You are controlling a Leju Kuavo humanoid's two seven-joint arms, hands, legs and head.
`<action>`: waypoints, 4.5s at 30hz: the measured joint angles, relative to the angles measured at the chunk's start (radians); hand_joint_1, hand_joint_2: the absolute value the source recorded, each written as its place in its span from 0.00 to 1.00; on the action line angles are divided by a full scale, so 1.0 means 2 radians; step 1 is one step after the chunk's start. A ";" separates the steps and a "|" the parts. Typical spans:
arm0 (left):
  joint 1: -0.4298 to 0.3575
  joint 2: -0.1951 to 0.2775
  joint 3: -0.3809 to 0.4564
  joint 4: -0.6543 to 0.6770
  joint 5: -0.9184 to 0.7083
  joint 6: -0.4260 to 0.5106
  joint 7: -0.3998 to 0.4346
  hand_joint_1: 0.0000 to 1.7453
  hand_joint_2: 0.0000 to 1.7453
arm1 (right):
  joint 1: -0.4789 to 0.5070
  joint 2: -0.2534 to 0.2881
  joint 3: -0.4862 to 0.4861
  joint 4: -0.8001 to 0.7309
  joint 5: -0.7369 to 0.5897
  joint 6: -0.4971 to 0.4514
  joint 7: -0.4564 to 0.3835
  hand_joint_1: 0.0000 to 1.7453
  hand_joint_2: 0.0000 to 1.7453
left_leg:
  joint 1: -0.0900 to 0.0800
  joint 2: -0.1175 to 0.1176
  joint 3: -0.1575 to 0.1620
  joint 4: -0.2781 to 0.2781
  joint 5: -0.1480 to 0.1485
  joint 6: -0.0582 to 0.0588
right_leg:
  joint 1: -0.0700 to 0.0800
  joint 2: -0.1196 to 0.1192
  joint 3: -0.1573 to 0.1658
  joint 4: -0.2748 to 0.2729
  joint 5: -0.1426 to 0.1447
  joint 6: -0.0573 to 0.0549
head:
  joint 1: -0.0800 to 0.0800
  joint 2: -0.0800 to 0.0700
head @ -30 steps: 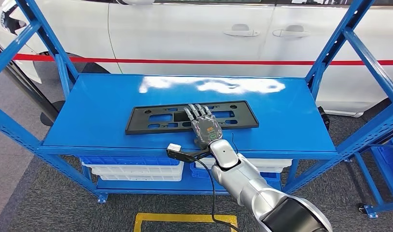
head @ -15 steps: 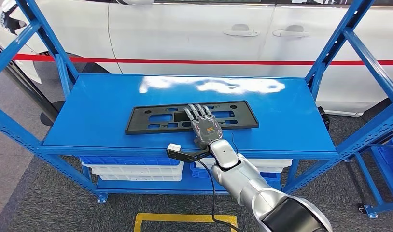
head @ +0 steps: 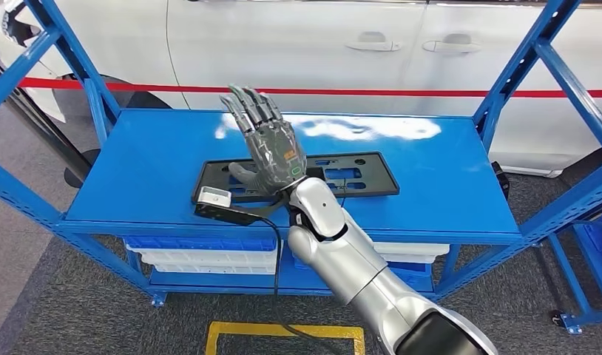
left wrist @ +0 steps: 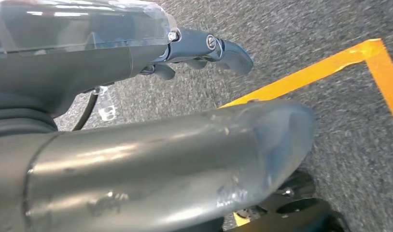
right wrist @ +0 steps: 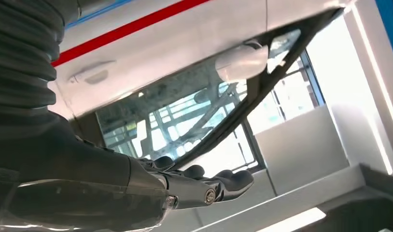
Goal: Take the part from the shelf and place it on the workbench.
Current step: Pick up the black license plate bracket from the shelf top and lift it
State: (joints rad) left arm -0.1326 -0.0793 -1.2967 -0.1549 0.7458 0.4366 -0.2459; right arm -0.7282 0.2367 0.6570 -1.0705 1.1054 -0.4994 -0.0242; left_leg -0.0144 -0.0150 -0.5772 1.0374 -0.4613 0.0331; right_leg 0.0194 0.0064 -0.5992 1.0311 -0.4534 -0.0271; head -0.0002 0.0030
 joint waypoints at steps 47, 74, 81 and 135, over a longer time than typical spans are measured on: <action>-0.015 -0.001 -0.009 0.000 -0.003 -0.009 0.017 0.00 0.00 | -0.037 -0.027 0.000 0.235 0.027 -0.027 0.042 0.00 1.00 | 0.000 0.000 0.000 0.000 0.000 0.000 | 0.000 0.000 0.000 0.000 0.000 0.000 | 0.000 0.000; -0.013 0.002 -0.008 0.000 0.034 0.002 0.000 0.00 0.00 | 0.073 -0.042 0.036 -0.012 -0.008 0.010 -0.021 0.00 1.00 | 0.000 0.000 0.000 0.000 0.000 0.000 | 0.000 0.000 0.000 0.000 0.000 0.000 | 0.000 0.000; -0.013 0.002 -0.009 0.000 0.031 0.001 0.004 0.00 0.00 | 0.080 -0.046 0.050 0.009 0.004 0.007 -0.018 0.00 1.00 | 0.000 0.000 0.000 0.000 0.000 0.000 | 0.000 0.000 0.000 0.000 0.000 0.000 | 0.000 0.000; -0.025 -0.004 -0.042 0.000 0.020 -0.011 0.022 0.00 0.00 | -0.017 -0.001 0.027 0.224 0.050 0.025 0.047 0.00 1.00 | 0.000 0.000 0.000 0.000 0.000 0.000 | 0.000 0.000 0.000 0.000 0.000 0.000 | 0.000 0.000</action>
State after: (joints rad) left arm -0.1825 -0.0873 -1.3806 -0.1549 0.7853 0.4154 -0.2012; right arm -0.7613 0.2346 0.7107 -0.6225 1.2064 -0.4496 0.0701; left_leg -0.0148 -0.0148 -0.5779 1.0374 -0.4612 0.0331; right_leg 0.0188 0.0058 -0.5996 1.0309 -0.4528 -0.0266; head -0.0004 0.0030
